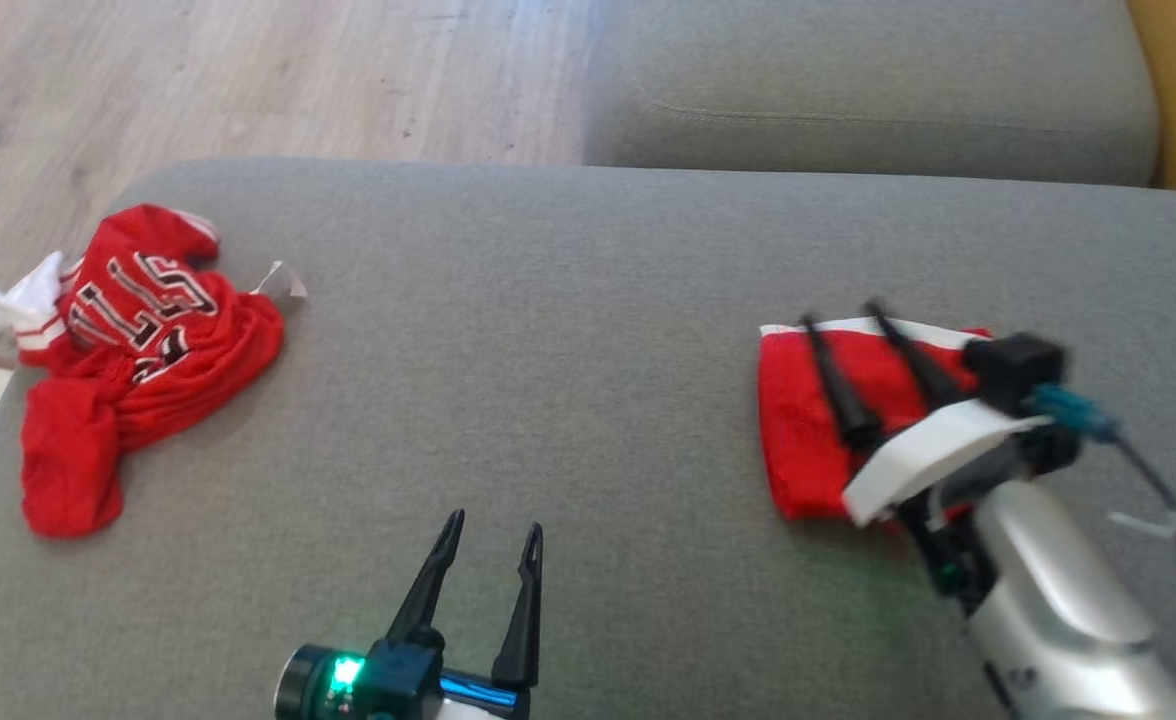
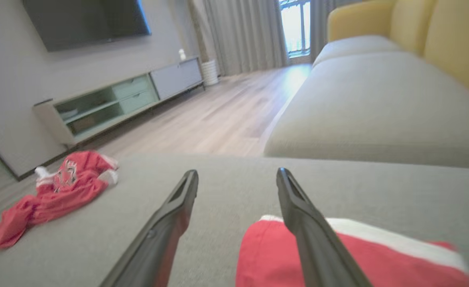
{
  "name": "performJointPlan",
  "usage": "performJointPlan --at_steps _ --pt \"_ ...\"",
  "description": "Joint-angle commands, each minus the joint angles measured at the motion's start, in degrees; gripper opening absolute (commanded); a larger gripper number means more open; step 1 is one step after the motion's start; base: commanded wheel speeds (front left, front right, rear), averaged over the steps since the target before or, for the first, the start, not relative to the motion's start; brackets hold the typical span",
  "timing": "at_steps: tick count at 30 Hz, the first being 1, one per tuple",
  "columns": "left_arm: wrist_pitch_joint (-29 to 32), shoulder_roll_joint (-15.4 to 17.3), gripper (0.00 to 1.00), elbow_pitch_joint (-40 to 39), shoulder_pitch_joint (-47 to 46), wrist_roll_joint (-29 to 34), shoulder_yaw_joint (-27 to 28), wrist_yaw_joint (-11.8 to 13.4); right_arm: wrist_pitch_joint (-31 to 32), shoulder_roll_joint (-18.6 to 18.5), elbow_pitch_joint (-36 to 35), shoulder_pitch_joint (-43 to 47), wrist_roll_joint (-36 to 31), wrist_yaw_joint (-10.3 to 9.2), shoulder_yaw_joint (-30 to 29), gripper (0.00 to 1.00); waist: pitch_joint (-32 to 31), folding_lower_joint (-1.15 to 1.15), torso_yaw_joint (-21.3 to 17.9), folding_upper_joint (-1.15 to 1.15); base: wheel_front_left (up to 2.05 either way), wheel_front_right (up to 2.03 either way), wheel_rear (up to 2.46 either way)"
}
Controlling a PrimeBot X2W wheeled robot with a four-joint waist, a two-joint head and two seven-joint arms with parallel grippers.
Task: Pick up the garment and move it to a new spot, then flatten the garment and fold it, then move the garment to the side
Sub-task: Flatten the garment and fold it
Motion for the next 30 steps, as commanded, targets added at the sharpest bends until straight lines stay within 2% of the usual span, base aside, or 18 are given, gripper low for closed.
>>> performJointPlan --at_steps 1,3,9,15,21,30 --pt "-0.37 -0.2 1.0 -2.28 -0.9 -0.48 2.21 0.38 -1.79 -1.32 -3.79 -0.62 -0.49 -0.05 -0.92 1.0 -0.33 0.0 -0.78 0.0 0.0 0.0 0.0" --pt "-0.37 -0.2 1.0 -2.92 -0.46 -0.53 3.09 0.64 -3.89 -3.43 -7.6 1.46 -0.16 -0.05 -3.91 1.0 -1.0 0.0 -1.94 0.0 0.0 0.0 0.0" --pt "-0.37 -0.2 1.0 -4.27 0.38 -0.57 5.11 1.34 -6.03 -8.09 -11.86 7.03 2.13 -0.05 -9.65 1.0 -1.92 0.0 -4.18 0.0 0.0 0.0 0.0" --pt "-0.37 -0.2 1.0 -6.17 1.7 -1.03 7.3 2.95 -8.26 -10.99 -14.54 11.74 1.65 -0.05 -11.36 1.0 -2.87 0.0 -5.69 0.0 0.0 0.0 0.0" --pt "-0.37 -0.2 1.0 -8.08 5.36 -1.97 10.11 4.89 -9.34 -11.0 -16.63 18.46 0.29 -0.05 -11.22 1.0 -5.55 0.0 -7.3 0.0 0.0 0.0 0.0" --pt "-0.37 -0.2 1.0 -8.28 8.57 -0.26 11.07 4.83 -9.46 -6.8 -20.42 28.24 -2.97 -0.05 -12.92 1.0 -7.82 0.0 -7.59 0.0 0.0 0.0 0.0"
